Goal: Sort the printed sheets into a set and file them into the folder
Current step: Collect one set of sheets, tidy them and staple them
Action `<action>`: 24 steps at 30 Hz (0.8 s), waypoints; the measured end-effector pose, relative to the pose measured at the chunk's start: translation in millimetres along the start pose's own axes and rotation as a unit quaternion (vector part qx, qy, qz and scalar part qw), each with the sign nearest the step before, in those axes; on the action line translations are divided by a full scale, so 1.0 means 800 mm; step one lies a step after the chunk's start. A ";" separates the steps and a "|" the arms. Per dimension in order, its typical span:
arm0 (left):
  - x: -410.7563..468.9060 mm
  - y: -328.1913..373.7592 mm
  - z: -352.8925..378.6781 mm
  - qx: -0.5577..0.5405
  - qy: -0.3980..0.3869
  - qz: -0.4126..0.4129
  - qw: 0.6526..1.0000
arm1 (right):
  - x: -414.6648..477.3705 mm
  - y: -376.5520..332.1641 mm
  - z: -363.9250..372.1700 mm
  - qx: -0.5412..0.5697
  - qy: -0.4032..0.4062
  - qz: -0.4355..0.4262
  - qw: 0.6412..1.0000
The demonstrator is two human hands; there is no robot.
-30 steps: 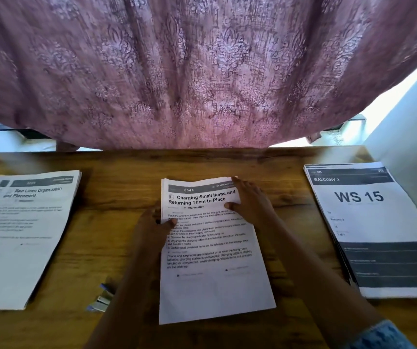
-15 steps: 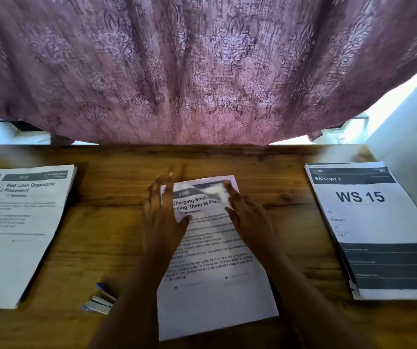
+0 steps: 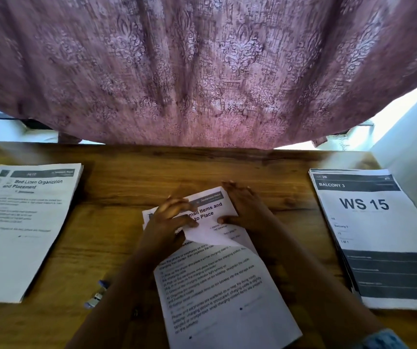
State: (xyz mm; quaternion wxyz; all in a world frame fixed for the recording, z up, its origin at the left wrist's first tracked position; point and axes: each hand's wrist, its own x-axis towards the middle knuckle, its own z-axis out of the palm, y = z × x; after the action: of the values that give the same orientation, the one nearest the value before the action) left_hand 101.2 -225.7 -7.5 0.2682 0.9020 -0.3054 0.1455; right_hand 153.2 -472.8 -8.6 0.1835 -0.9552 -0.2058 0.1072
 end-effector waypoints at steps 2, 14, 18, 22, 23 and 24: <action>-0.006 -0.004 -0.001 -0.014 0.002 -0.009 1.000 | 0.002 0.001 0.005 0.008 -0.007 0.005 1.000; 0.033 -0.001 -0.005 -0.136 -0.081 -0.211 0.965 | -0.056 -0.051 0.000 0.430 0.044 0.074 0.899; 0.044 -0.002 -0.007 -0.183 -0.099 -0.271 0.940 | -0.075 -0.050 -0.009 0.432 -0.066 0.081 0.896; 0.044 0.008 -0.025 -0.275 -0.018 -0.315 0.908 | -0.082 -0.041 0.018 0.382 -0.024 0.122 0.916; 0.041 0.006 -0.037 -0.286 0.021 -0.334 0.898 | -0.086 -0.043 0.017 0.401 0.027 0.132 0.906; 0.035 0.001 -0.051 -0.299 0.060 -0.358 0.883 | -0.087 -0.046 0.014 0.432 0.075 0.141 0.888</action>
State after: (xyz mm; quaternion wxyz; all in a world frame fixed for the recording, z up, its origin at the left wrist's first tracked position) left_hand 118.2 -216.0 37.5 0.5766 0.8166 0.0258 -0.0051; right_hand 75.0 -468.3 4.8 0.5760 -0.8055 0.0117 0.1387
